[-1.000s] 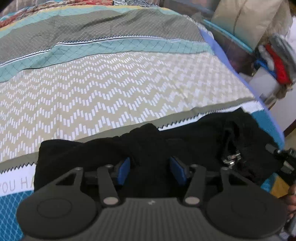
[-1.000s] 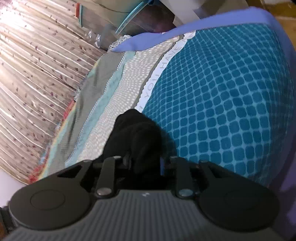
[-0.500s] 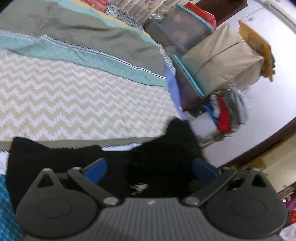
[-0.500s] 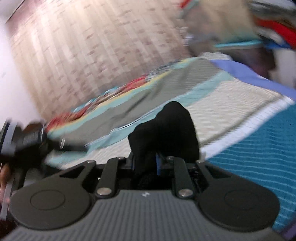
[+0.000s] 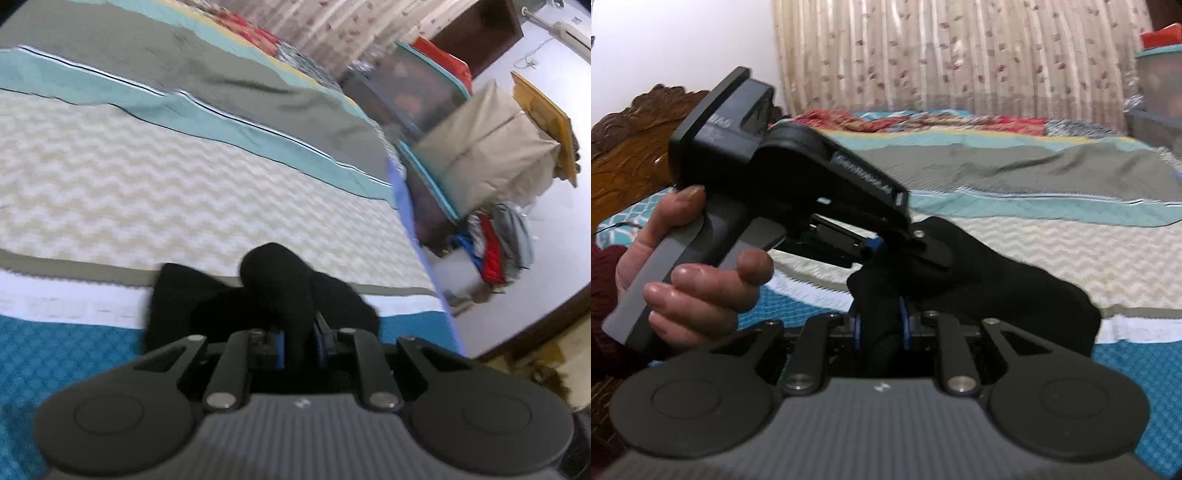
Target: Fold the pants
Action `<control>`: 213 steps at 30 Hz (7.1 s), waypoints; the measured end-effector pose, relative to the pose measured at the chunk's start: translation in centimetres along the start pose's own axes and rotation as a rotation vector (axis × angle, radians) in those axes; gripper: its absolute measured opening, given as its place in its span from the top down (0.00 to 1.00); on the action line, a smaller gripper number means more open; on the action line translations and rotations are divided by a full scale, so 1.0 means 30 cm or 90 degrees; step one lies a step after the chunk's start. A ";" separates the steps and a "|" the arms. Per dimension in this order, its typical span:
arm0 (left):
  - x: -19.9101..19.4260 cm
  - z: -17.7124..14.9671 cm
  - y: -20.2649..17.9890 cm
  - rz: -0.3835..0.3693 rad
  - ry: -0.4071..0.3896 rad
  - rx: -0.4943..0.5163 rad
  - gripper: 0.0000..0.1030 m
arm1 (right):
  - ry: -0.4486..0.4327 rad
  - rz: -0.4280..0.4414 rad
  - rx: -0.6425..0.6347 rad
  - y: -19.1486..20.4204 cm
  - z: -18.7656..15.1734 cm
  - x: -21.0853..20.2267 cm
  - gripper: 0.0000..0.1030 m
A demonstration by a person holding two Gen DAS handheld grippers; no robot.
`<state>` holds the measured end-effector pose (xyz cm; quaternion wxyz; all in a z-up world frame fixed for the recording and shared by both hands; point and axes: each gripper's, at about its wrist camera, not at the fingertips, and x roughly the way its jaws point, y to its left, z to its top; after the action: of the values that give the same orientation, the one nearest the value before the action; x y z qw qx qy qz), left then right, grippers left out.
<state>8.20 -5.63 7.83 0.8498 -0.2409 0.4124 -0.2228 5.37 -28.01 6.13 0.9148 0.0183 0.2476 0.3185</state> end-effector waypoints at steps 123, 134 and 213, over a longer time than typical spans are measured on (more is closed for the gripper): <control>-0.050 -0.200 -0.121 0.331 0.010 0.155 0.66 | 0.093 -0.046 0.333 -0.189 -0.093 -0.057 0.59; -0.023 -0.252 -0.035 0.323 0.017 0.127 0.52 | 0.094 -0.088 0.345 -0.146 -0.130 -0.037 0.53; -0.007 0.014 0.114 0.459 -0.035 0.061 0.16 | 0.080 -0.089 0.190 -0.148 0.061 0.259 0.14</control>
<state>9.05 -2.73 6.15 0.8949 -0.0459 0.4368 0.0788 14.01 -26.70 3.45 0.9046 0.1168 0.3496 0.2142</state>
